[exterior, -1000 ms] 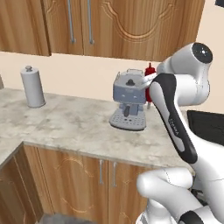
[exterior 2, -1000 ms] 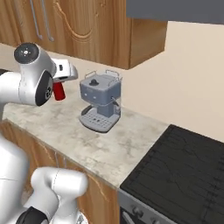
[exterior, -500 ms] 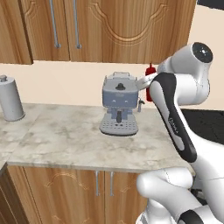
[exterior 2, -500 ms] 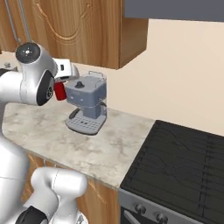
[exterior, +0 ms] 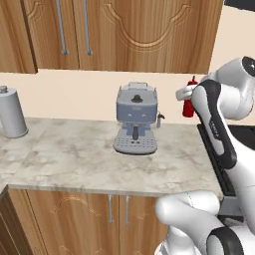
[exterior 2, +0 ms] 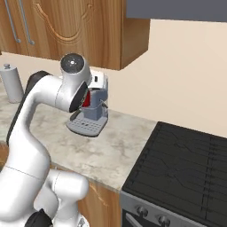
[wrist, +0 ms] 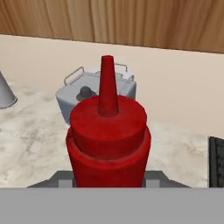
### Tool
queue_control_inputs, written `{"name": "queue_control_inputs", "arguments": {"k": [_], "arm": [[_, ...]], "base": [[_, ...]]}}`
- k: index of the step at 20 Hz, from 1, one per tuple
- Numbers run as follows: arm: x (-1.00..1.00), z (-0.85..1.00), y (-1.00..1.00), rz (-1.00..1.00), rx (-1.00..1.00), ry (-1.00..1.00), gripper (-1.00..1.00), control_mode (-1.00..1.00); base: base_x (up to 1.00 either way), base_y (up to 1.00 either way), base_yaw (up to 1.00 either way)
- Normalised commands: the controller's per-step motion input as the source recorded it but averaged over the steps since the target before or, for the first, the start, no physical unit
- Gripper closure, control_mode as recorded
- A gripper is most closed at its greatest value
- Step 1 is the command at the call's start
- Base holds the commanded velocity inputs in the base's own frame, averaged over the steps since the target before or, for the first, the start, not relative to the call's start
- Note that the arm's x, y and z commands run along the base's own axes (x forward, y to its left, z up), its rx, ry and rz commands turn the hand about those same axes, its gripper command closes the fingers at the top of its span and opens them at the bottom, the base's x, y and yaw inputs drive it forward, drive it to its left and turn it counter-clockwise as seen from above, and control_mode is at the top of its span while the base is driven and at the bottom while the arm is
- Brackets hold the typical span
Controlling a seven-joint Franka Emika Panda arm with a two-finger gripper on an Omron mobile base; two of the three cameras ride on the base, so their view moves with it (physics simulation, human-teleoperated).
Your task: Collect the turmeric, ketchup, and shaker from the cabinet and place them next to the stove.
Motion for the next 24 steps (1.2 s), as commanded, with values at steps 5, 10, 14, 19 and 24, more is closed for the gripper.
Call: {"name": "queue_control_inputs", "arguments": {"k": [5,10,14,19,24], "arm": [[0.28,-0.77,-1.00,-0.10,0.10,0.07,1.00,-1.00],[0.22,-0.95,-0.79,-0.07,0.01,0.03,1.00,-1.00],[0.50,-0.87,-0.34,0.03,0.00,-0.05,1.00,-1.00],[0.59,-0.70,-0.39,0.03,0.00,-0.02,1.00,-1.00],[0.44,-0.34,-0.26,0.01,0.00,0.00,1.00,-1.00]], "base": [[0.00,0.00,0.00],[0.00,0.00,0.00],[0.00,0.00,0.00],[0.00,0.00,0.00],[0.00,0.00,0.00]]}}
